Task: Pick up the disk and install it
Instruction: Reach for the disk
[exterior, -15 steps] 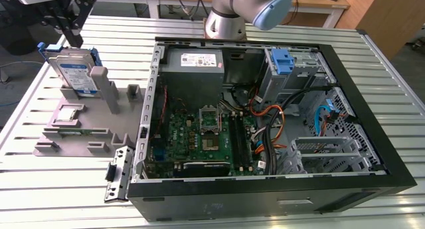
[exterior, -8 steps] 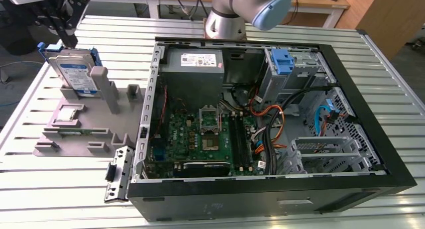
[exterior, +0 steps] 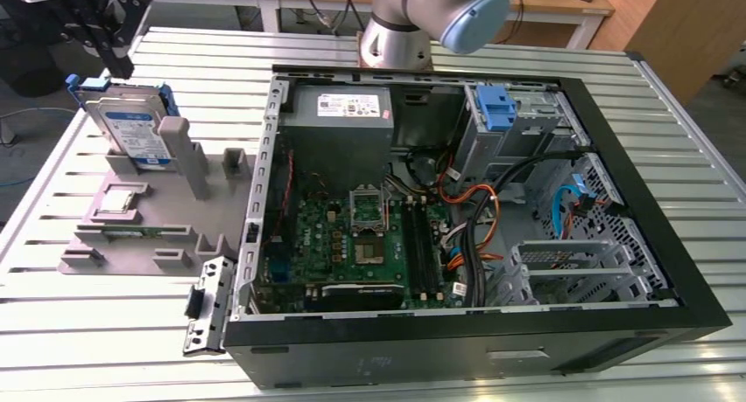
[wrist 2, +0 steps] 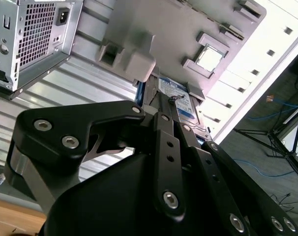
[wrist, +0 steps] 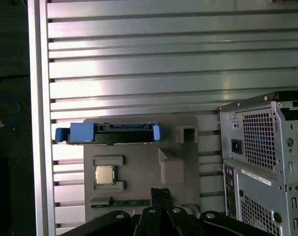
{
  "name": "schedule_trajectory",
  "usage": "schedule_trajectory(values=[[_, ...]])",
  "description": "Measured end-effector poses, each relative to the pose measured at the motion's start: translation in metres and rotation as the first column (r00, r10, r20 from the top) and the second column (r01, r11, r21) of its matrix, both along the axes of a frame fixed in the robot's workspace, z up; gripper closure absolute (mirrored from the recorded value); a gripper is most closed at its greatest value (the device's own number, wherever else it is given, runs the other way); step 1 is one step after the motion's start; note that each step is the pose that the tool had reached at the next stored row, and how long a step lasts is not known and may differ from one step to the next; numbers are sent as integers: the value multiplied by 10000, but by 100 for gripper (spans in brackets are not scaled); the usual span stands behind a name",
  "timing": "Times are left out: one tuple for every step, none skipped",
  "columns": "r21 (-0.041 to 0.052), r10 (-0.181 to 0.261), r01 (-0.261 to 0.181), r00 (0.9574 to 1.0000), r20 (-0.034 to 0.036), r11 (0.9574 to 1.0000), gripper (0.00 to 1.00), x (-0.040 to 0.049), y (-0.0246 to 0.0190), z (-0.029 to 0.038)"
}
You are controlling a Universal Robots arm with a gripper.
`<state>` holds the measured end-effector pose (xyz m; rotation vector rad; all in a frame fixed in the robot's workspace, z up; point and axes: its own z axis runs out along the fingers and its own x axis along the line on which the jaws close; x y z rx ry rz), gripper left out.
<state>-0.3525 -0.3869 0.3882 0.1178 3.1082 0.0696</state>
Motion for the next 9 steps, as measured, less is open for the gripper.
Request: schedule_trajectory(values=[[0,-1,1,10000,0,10000,90,-9,15,-5],[0,0,0,10000,1,10000,90,-20,29,-11],[2,1,-1,10000,2,10000,90,-32,42,-17],[1,1,-1,10000,2,10000,90,-44,56,-23],[0,1,-1,10000,0,10000,90,-57,69,-29],[1,1,-1,10000,2,10000,90,-72,82,-38],[1,1,-1,10000,2,10000,90,-87,94,-48],[0,0,0,10000,0,10000,90,-102,105,-56],[1,0,0,10000,1,10000,90,-119,116,-67]])
